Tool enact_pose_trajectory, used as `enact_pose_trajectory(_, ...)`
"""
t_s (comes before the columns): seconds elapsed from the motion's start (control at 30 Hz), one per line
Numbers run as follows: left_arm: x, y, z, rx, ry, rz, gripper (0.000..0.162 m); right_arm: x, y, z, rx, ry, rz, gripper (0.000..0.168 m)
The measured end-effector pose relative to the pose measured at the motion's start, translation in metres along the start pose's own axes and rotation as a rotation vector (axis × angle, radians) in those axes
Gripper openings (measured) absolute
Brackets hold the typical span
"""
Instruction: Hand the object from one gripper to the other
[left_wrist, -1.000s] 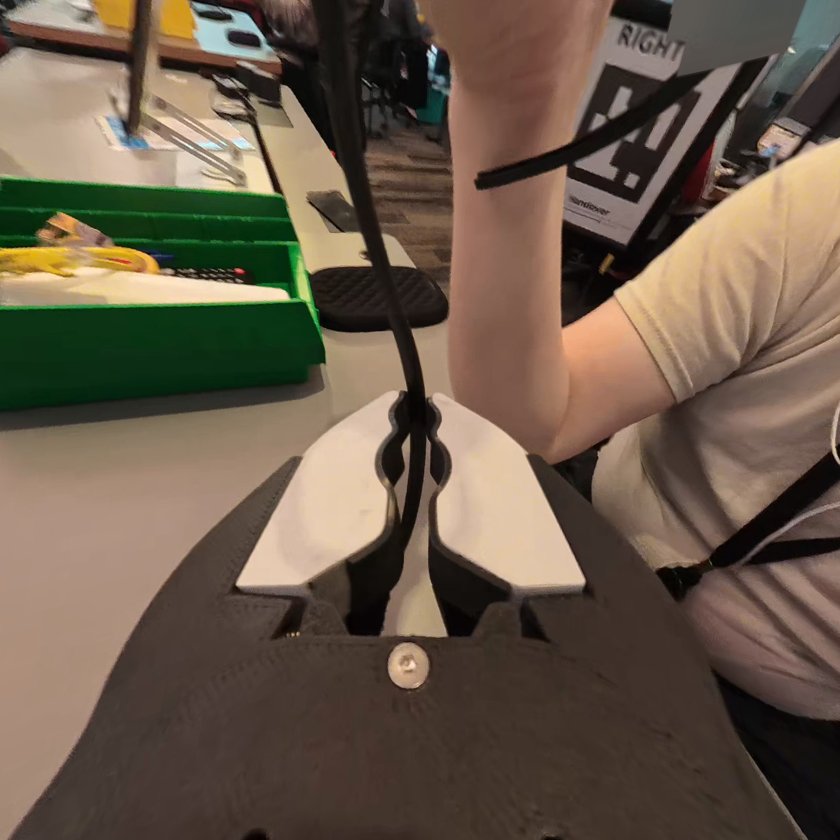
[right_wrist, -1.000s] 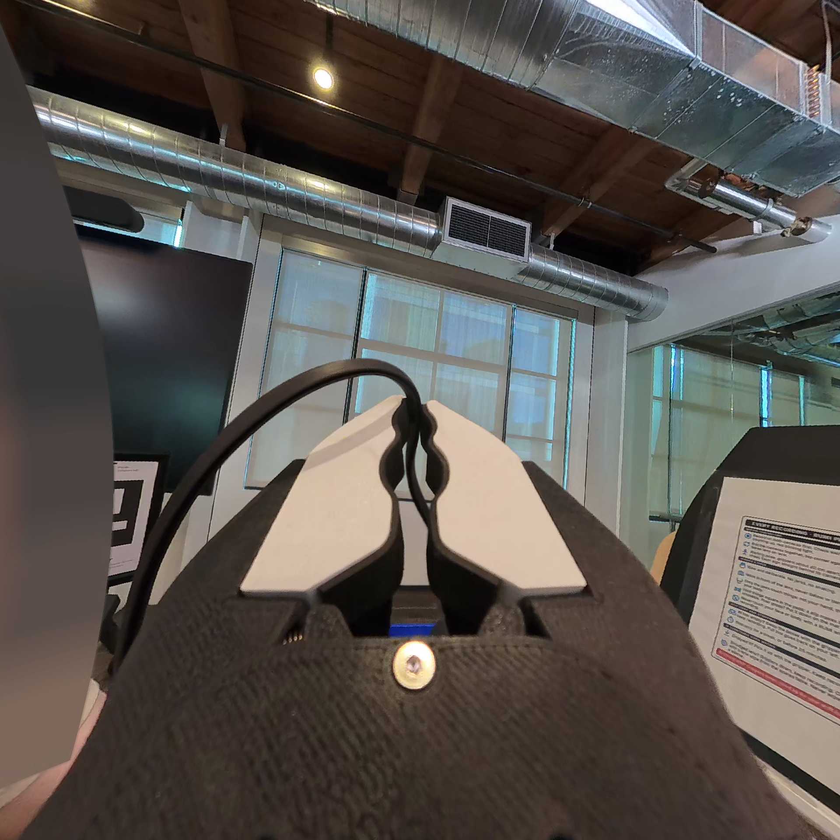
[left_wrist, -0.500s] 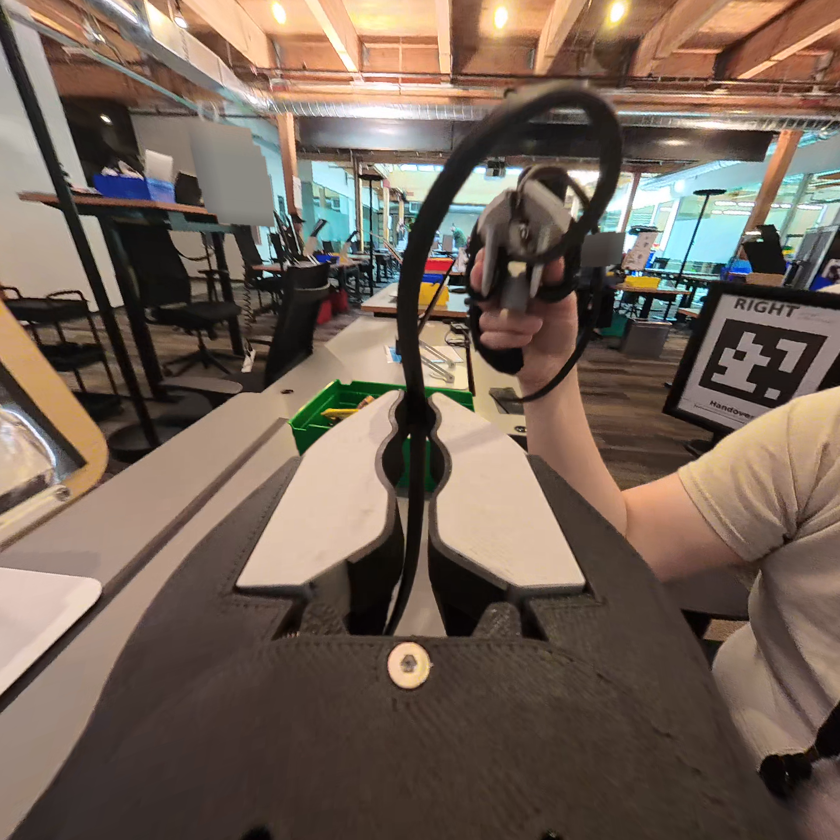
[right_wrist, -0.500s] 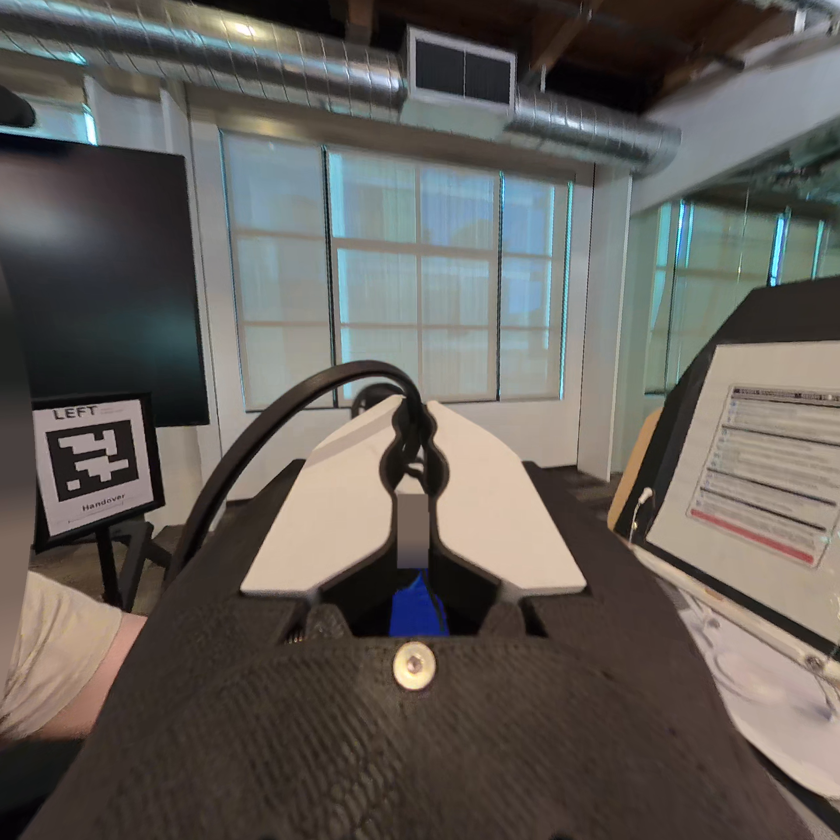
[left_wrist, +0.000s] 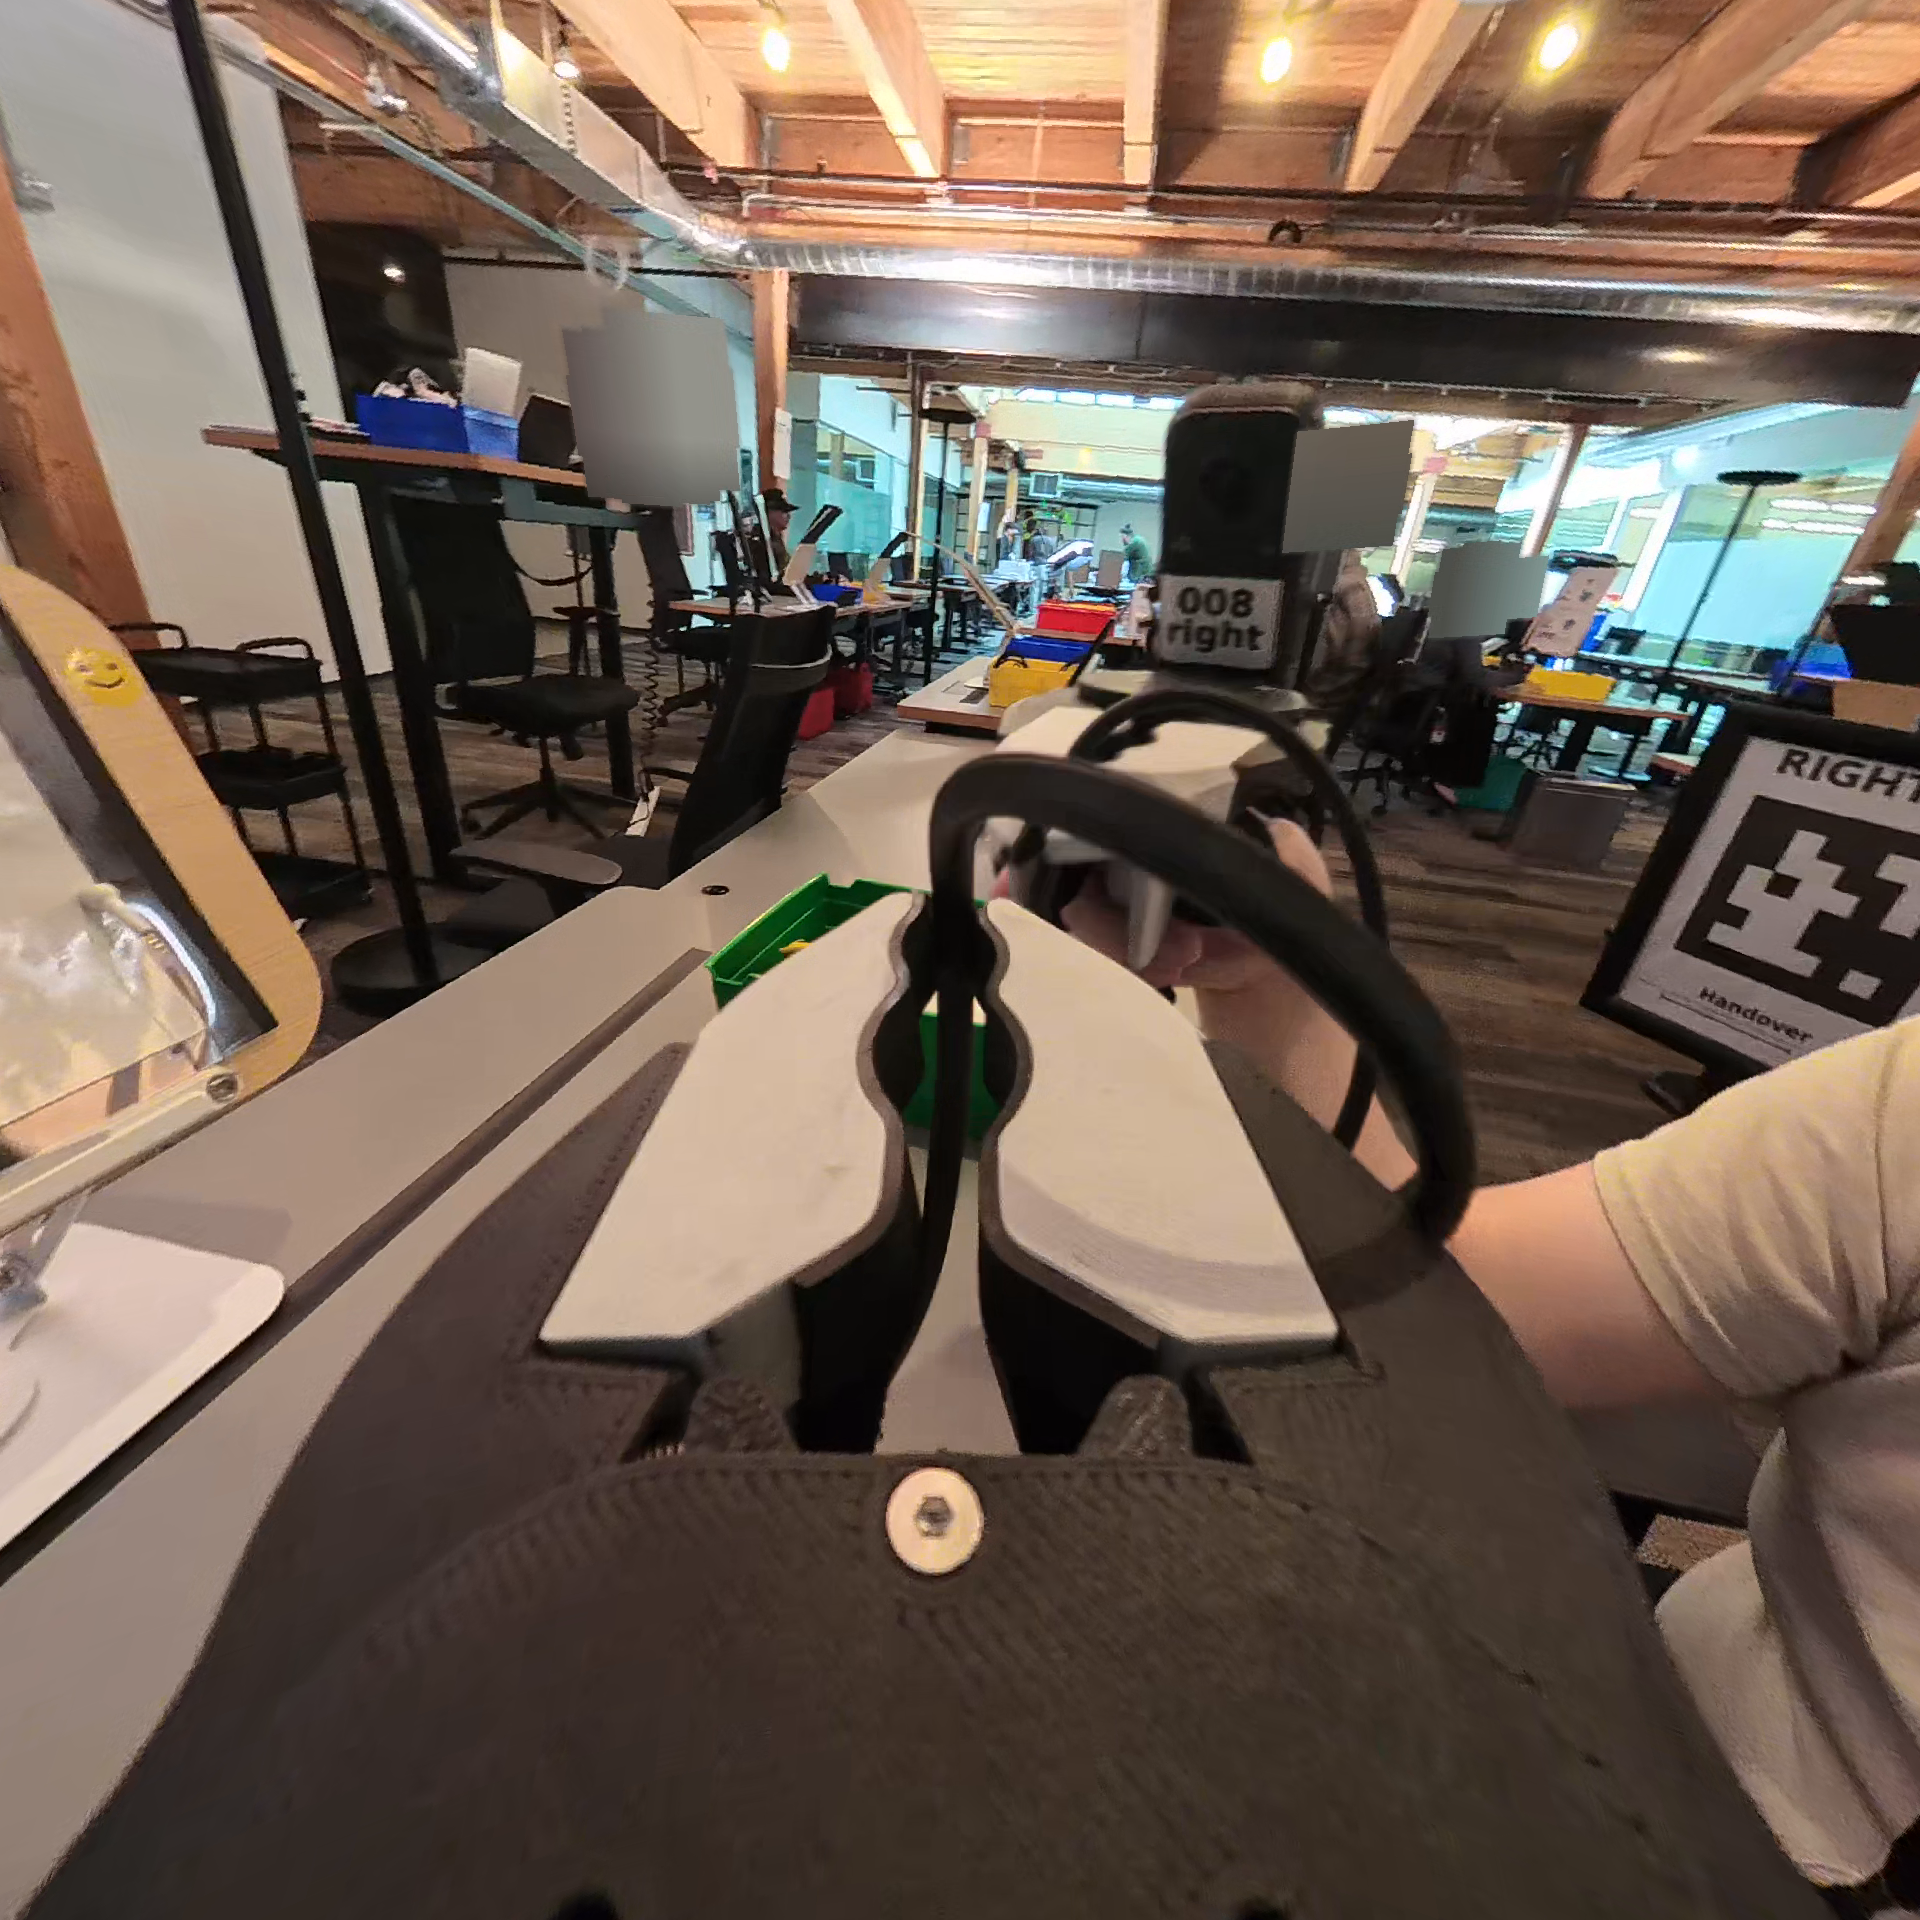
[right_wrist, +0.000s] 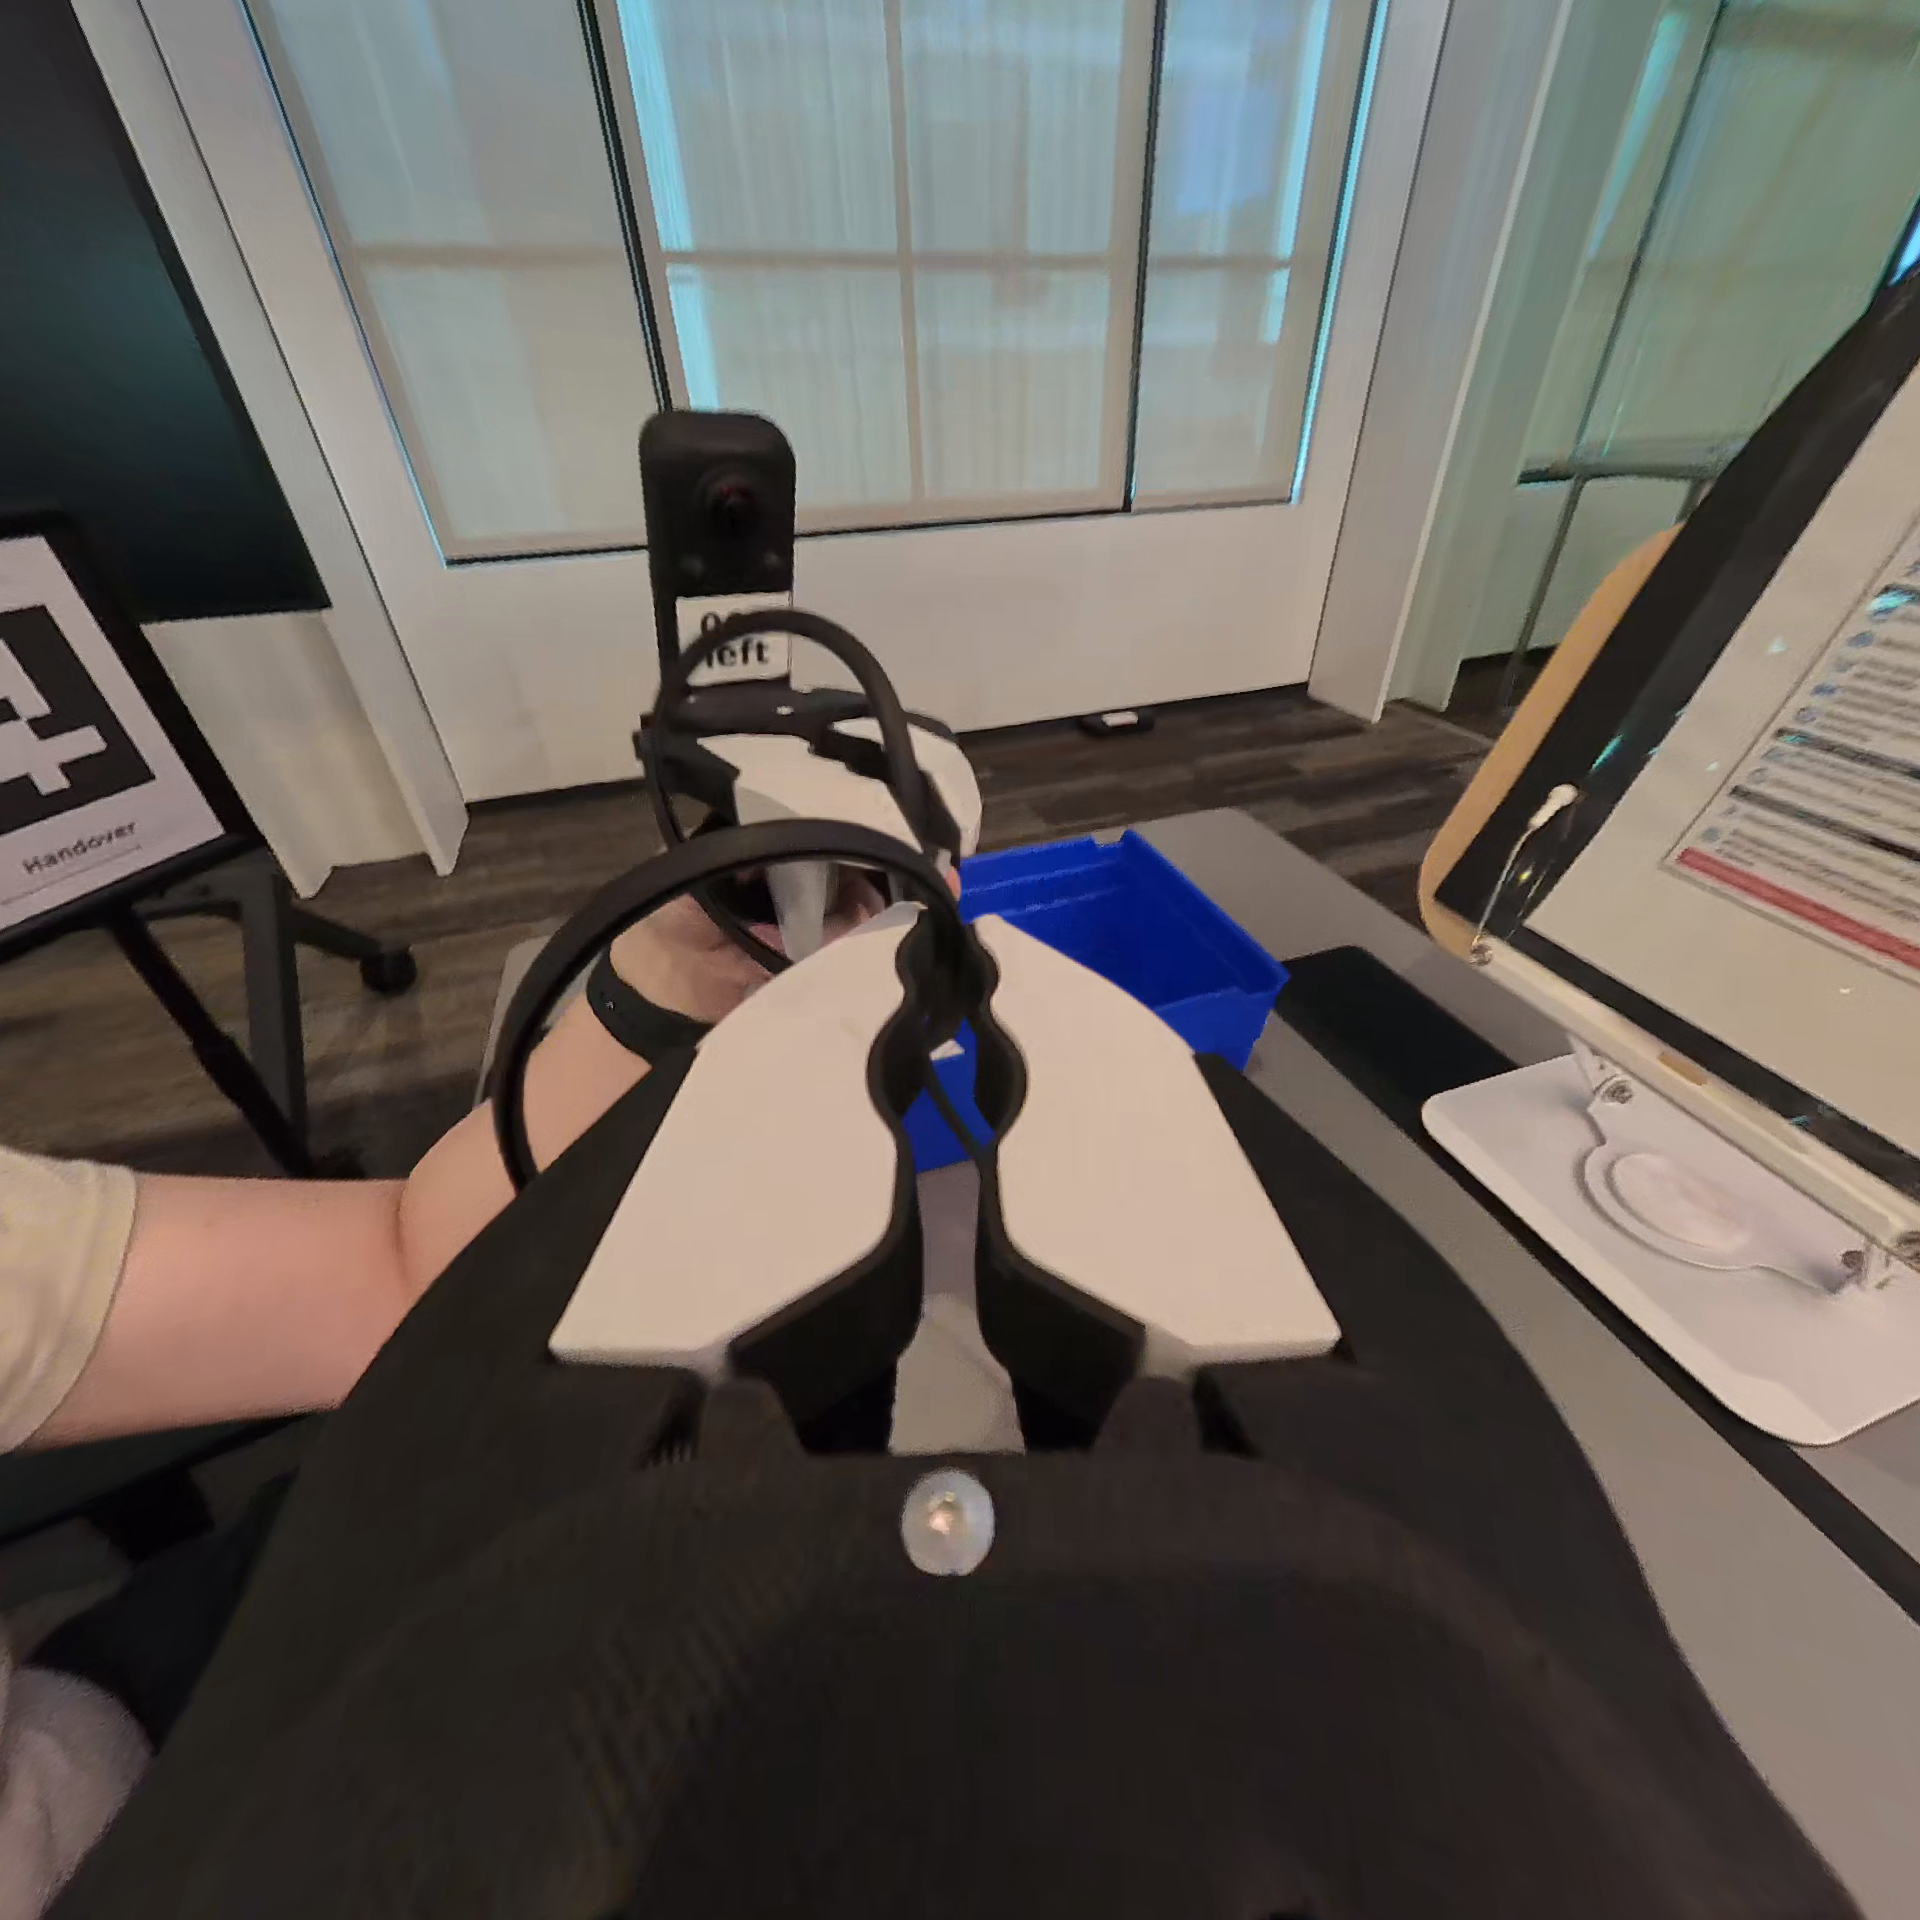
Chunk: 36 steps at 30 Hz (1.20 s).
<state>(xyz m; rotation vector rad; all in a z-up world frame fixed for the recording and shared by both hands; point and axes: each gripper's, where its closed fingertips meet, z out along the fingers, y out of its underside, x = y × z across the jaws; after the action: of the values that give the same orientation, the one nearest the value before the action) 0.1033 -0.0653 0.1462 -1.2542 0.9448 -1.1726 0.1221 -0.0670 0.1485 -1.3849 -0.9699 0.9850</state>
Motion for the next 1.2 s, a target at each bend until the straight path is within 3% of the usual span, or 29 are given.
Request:
enact_pose_trajectory(0.3,0.002,0.017,0.008,-0.096,-0.066,0.173,0.006,-0.009,0.017,0.021,-0.069,-0.083,0.04,0.004)
enact_pose_trajectory(0.67,0.016,0.035,0.014,-0.173,0.059,0.083,0.016,-0.011,0.015,0.021,-0.055,-0.103,0.007,0.004)
enact_pose_trajectory(0.93,0.004,0.048,0.027,-0.246,-0.03,0.189,0.008,-0.01,0.02,0.027,-0.068,-0.098,-0.034,0.005)
enact_pose_trajectory(1.03,-0.016,0.038,0.019,-0.247,-0.207,0.312,0.007,-0.012,0.021,0.02,-0.094,-0.074,-0.098,0.024)
enact_pose_trajectory(1.2,-0.065,0.005,-0.025,-0.275,-0.714,0.564,0.007,0.0,0.03,-0.006,-0.211,0.093,-0.247,0.028)
